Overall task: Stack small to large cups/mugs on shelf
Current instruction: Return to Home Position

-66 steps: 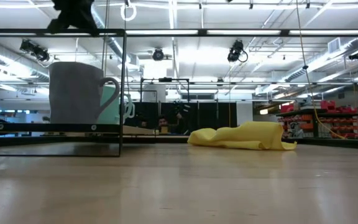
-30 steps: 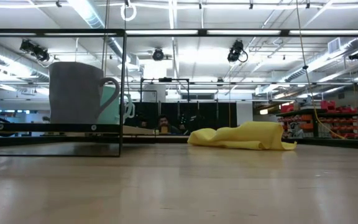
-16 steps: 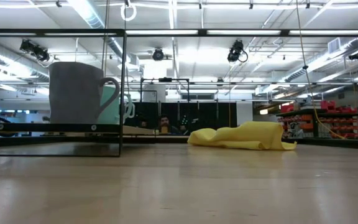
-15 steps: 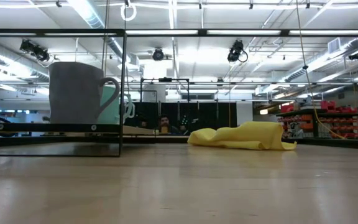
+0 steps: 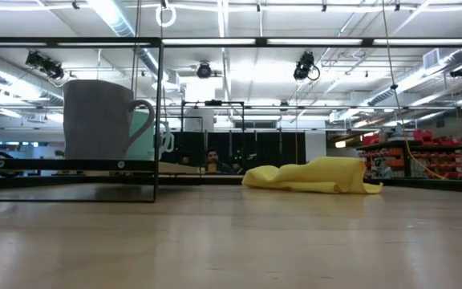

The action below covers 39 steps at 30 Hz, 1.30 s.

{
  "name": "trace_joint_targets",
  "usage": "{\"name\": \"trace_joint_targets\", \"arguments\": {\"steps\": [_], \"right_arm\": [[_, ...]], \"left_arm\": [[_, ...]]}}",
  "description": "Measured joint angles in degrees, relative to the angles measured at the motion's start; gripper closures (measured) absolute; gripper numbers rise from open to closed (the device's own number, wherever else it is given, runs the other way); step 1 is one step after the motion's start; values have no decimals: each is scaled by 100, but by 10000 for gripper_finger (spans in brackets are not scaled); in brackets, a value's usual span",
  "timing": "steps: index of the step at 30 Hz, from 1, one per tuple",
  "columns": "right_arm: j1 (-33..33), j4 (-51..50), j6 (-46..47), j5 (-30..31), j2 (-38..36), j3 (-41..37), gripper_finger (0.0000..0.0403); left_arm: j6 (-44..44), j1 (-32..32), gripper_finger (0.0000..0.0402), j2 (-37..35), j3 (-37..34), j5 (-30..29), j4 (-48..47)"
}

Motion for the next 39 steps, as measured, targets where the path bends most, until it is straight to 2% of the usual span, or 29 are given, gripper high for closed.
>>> {"name": "trace_joint_targets", "arguments": {"steps": [3, 6, 9, 12, 15, 20, 35, 39], "right_arm": [[-132, 183, 11, 9, -376, -308, 389], [-288, 164, -43, -2, -767, -434, 389], [-375, 143, -242, -2, -1153, -441, 389], [-381, 15, -431, -6, -1544, -433, 389], [-381, -110, -518, -4, -1858, -422, 389], [-381, -433, -524, 155, -2265, -422, 389], [-381, -780, -625, 365, -3066, -508, 389], [-382, -787, -625, 434, -3326, -708, 389]], "left_arm": [[-282, 6, 361, -18, 24, -30, 73], [132, 22, 359, -97, 37, 167, 120], [231, 137, 360, -425, 33, 255, 116], [239, 214, 363, -896, -2, 674, 144], [287, 212, 367, -1295, -46, 802, 2], [305, 217, 364, -1794, -57, 554, -547], [540, 217, 368, -2603, -61, 487, -1044], [517, 217, 362, -2836, -264, 466, -1019]]}}
